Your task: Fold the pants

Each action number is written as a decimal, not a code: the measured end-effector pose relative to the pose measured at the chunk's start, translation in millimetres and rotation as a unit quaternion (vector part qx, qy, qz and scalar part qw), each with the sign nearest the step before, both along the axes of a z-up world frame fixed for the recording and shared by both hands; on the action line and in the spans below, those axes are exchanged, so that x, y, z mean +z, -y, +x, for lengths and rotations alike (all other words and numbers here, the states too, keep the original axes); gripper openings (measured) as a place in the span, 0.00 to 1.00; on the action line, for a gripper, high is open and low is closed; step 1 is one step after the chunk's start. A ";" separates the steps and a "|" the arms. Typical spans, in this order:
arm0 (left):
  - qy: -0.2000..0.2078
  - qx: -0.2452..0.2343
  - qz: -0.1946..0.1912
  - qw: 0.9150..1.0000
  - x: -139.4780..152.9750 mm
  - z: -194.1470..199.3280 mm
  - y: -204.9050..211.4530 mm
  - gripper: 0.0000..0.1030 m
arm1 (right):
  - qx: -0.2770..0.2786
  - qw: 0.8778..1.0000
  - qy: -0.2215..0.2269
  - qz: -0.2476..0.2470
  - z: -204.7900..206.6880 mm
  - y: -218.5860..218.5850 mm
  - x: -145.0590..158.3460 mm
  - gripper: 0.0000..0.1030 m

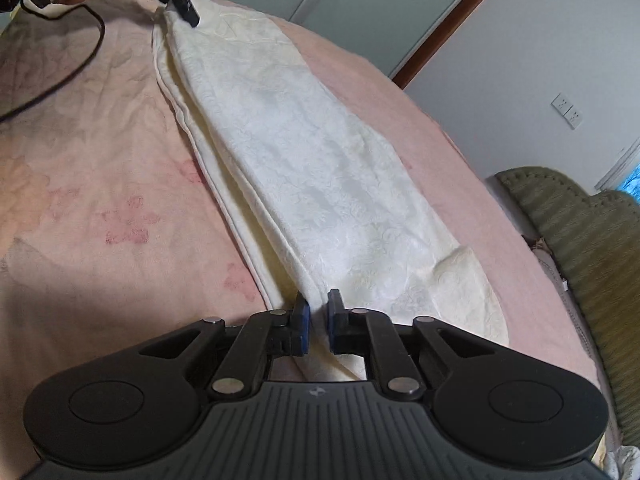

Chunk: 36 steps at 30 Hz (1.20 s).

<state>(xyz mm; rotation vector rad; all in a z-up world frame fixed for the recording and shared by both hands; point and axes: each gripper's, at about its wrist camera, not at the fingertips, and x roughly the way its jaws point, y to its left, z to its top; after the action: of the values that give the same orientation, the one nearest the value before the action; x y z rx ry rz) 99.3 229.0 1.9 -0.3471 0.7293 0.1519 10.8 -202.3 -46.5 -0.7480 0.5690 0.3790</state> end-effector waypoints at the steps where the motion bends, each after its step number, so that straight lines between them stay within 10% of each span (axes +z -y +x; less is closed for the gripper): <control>1: 0.005 0.006 0.009 1.000 3.4 -3.8 1.7 0.22 | -0.003 1.000 0.008 -0.007 -2.2 -1.8 -1.4 0.10; 6: 0.020 0.044 0.100 0.994 26.0 -18.9 8.3 0.37 | 0.002 0.999 0.026 -0.029 -28.0 -1.0 -2.8 0.10; 11: 0.058 0.065 0.168 0.982 54.2 -33.3 31.5 0.38 | -0.040 0.993 -0.016 0.108 -37.4 50.2 33.5 0.11; 18: 0.102 -0.146 0.171 0.969 62.3 -12.0 148.6 0.45 | -0.297 0.927 0.044 0.223 -30.4 171.1 39.0 0.11; 22: 0.098 -0.305 0.126 0.939 45.0 -9.4 225.5 0.47 | -0.412 0.879 0.003 0.238 -36.1 232.3 12.6 0.11; 26: 0.107 -0.432 0.115 0.888 26.2 -17.8 291.0 0.54 | -0.472 0.847 0.021 0.244 -53.7 268.5 10.9 0.11; 30: 0.121 -0.511 0.125 0.842 6.2 -32.1 337.8 0.59 | -0.447 0.842 0.008 0.303 -53.6 285.6 7.5 0.11; 33: 0.113 -0.533 0.124 0.829 -8.8 -38.7 356.0 0.59 | -0.480 0.840 0.010 0.252 -41.1 292.3 4.3 0.12; 36: 0.093 -0.533 0.107 0.834 -21.9 -32.4 368.6 0.58 | -0.466 0.849 0.038 0.244 -27.4 279.0 28.0 0.13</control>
<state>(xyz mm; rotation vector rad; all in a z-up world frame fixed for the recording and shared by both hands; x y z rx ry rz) 66.9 -139.5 -20.0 0.2920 0.6143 -0.8507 -16.5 -481.3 -18.5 0.0591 0.6581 -0.4124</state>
